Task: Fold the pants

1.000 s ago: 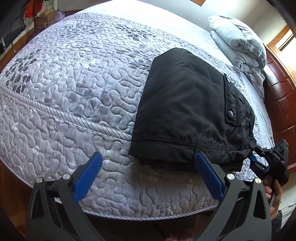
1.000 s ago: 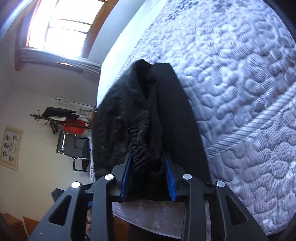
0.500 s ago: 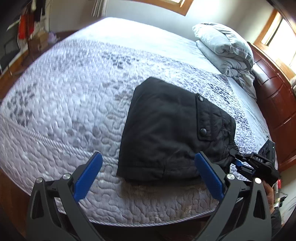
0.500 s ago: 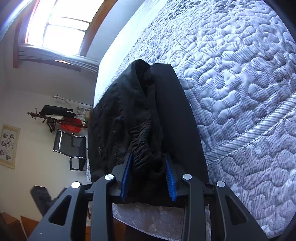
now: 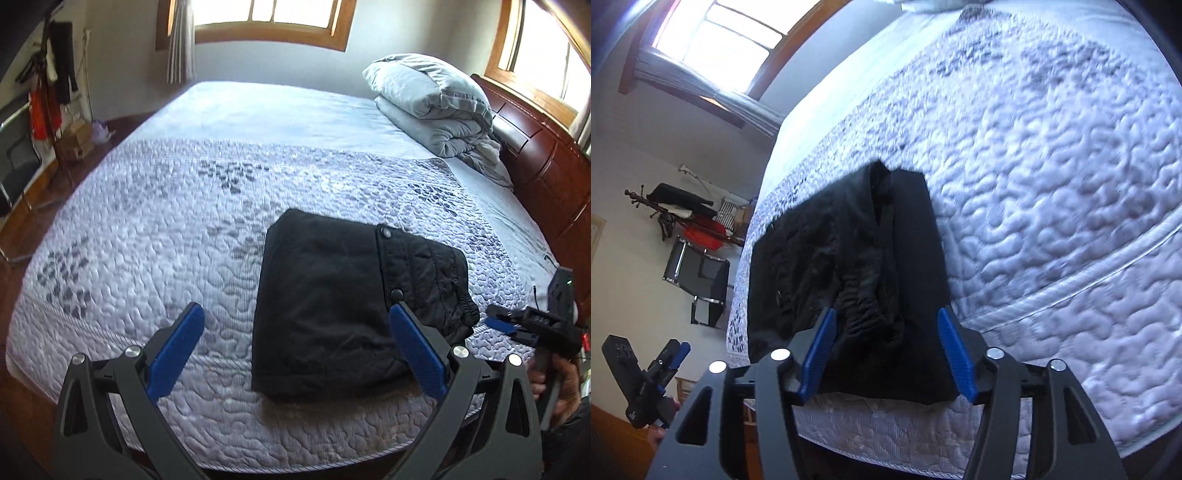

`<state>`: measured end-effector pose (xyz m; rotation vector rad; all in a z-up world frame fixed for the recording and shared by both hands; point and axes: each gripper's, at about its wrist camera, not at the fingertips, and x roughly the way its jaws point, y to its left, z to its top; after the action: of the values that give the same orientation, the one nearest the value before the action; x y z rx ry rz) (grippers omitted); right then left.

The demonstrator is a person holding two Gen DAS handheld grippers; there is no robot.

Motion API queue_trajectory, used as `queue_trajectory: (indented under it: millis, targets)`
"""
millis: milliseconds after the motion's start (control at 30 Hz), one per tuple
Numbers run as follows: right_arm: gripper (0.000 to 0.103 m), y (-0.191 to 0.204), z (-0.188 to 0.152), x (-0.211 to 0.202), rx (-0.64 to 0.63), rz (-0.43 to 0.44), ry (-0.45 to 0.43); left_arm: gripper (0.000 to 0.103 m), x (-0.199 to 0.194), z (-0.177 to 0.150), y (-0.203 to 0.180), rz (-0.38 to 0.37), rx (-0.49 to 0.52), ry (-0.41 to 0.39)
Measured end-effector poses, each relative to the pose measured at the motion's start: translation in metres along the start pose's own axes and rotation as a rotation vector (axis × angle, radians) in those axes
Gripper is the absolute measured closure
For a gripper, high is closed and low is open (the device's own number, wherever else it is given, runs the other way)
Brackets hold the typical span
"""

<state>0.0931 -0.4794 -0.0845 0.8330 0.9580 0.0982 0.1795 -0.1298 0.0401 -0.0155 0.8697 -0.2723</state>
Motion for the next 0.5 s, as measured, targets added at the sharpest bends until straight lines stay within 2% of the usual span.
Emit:
queue_trajectory:
  millis: [133, 233, 500]
  targets:
    - [0.043, 0.006, 0.01, -0.009, -0.003, 0.008, -0.046, 0.003, 0.005, 0.009, -0.005, -0.001, 0.022, -0.013]
    - [0.037, 0.009, 0.014, -0.007, -0.007, 0.001, -0.058, 0.003, 0.017, 0.014, -0.007, -0.013, 0.035, -0.013]
    - [0.037, 0.008, 0.021, 0.023, -0.029, -0.044, -0.015, 0.003, 0.089, 0.008, 0.004, 0.025, 0.014, 0.14]
